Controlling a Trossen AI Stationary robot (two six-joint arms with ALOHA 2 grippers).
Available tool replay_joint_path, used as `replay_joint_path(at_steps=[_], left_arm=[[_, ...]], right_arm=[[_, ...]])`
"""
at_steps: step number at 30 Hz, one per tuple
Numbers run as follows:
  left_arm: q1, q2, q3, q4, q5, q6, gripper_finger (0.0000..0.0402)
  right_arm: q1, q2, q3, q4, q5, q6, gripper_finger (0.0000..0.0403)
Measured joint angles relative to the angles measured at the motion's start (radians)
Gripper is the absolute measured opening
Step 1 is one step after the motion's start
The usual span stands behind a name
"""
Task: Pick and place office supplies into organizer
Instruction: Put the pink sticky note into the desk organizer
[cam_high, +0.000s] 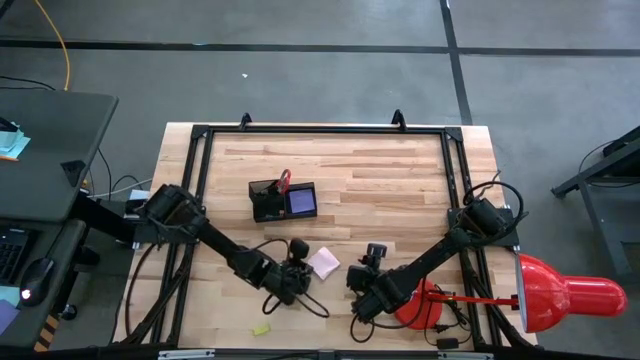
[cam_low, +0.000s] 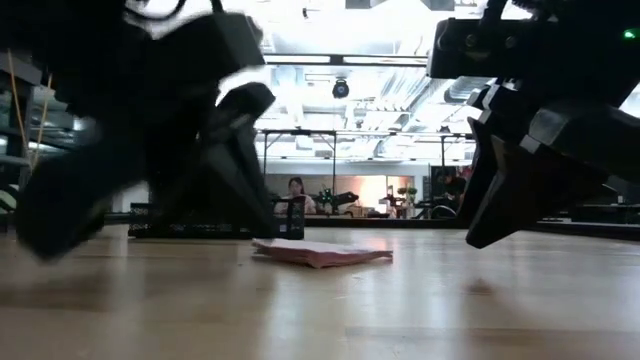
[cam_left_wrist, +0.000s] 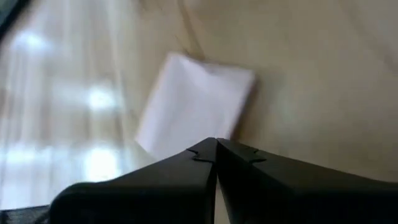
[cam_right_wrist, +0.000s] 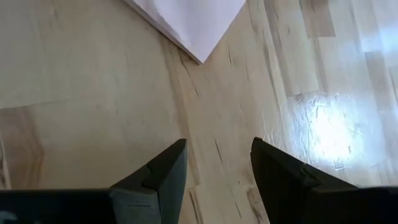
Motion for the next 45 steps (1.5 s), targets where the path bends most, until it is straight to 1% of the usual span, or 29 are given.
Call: replay_joint_path(at_steps=[4,8,10,14,18,19,23,25,27,29,31,33,38,40,42,43,45], left_arm=[[0.002,-0.074,0.017,0.004,0.037,-0.052,0.0003],[0.018,-0.14,0.051,-0.025,0.13,-0.112,0.0026],[0.039,-0.162,0.076,-0.056,0.183,-0.16,0.0048],[0.105,-0.172,0.107,-0.121,0.244,-0.28,0.0107],[0.18,-0.174,0.108,-0.152,0.369,-0.35,0.017],[0.196,-0.173,0.1,-0.142,0.394,-0.361,0.0185],[0.238,-0.163,0.071,-0.062,0.443,-0.368,0.0232],[0.247,-0.16,0.055,-0.052,0.465,-0.358,0.0249],[0.245,-0.158,0.031,0.024,0.467,-0.335,0.0262],[0.244,-0.141,0.008,0.069,0.468,-0.318,0.0272],[0.243,-0.131,-0.012,0.048,0.472,-0.318,0.0279],[0.243,-0.108,-0.013,0.1,0.472,-0.324,0.0283],[0.244,-0.057,-0.024,0.137,0.487,-0.333,0.0281],[0.244,-0.057,-0.007,0.077,0.521,-0.326,0.0278],[0.245,-0.06,0.03,-0.025,0.551,-0.32,0.0274],[0.245,-0.061,0.049,-0.089,0.538,-0.317,0.0273],[0.243,-0.059,0.084,-0.164,0.489,-0.309,0.027]], right_arm=[[0.0,0.0,0.0,0.003,-0.001,0.003,0.0169],[0.009,0.0,0.0,0.024,-0.01,0.007,0.0169],[0.018,0.0,0.0,0.027,-0.02,0.01,0.0169],[0.039,0.0,0.0,0.006,-0.017,0.042,0.0169],[0.063,0.0,-0.009,0.006,0.025,0.073,0.0169],[0.068,0.0,-0.015,0.004,0.037,0.075,0.0169],[0.088,0.0,-0.056,0.028,0.056,0.09,0.0169],[0.094,0.0,-0.083,0.051,0.06,0.105,0.0169],[0.099,-0.003,-0.108,0.076,0.07,0.121,0.0169],[0.1,-0.006,-0.123,0.084,0.072,0.139,0.0169],[0.1,-0.006,-0.127,0.084,0.074,0.156,0.0169],[0.105,-0.005,-0.125,0.083,0.073,0.152,0.0169],[0.108,-0.002,-0.124,0.101,0.088,0.122,0.0169],[0.107,-0.002,-0.124,0.102,0.084,0.124,0.0169],[0.108,-0.002,-0.124,0.105,0.082,0.124,0.0169],[0.109,-0.002,-0.124,0.106,0.083,0.124,0.0169],[0.109,-0.002,-0.124,0.11,0.087,0.123,0.0169]])
